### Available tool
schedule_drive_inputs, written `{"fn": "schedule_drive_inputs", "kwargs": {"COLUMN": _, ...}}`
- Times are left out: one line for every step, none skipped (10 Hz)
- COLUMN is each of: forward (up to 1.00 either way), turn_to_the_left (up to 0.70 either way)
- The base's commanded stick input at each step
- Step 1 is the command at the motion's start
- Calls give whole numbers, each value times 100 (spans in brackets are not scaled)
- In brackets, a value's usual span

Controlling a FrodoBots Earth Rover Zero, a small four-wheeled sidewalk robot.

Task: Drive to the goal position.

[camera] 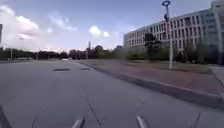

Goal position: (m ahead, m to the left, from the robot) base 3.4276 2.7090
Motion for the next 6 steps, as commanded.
{"fn": "schedule_drive_inputs", "kwargs": {"forward": 100, "turn_to_the_left": -27}}
{"fn": "schedule_drive_inputs", "kwargs": {"forward": 100, "turn_to_the_left": -27}}
{"fn": "schedule_drive_inputs", "kwargs": {"forward": 100, "turn_to_the_left": -27}}
{"fn": "schedule_drive_inputs", "kwargs": {"forward": 100, "turn_to_the_left": -27}}
{"fn": "schedule_drive_inputs", "kwargs": {"forward": 100, "turn_to_the_left": -27}}
{"fn": "schedule_drive_inputs", "kwargs": {"forward": 100, "turn_to_the_left": -27}}
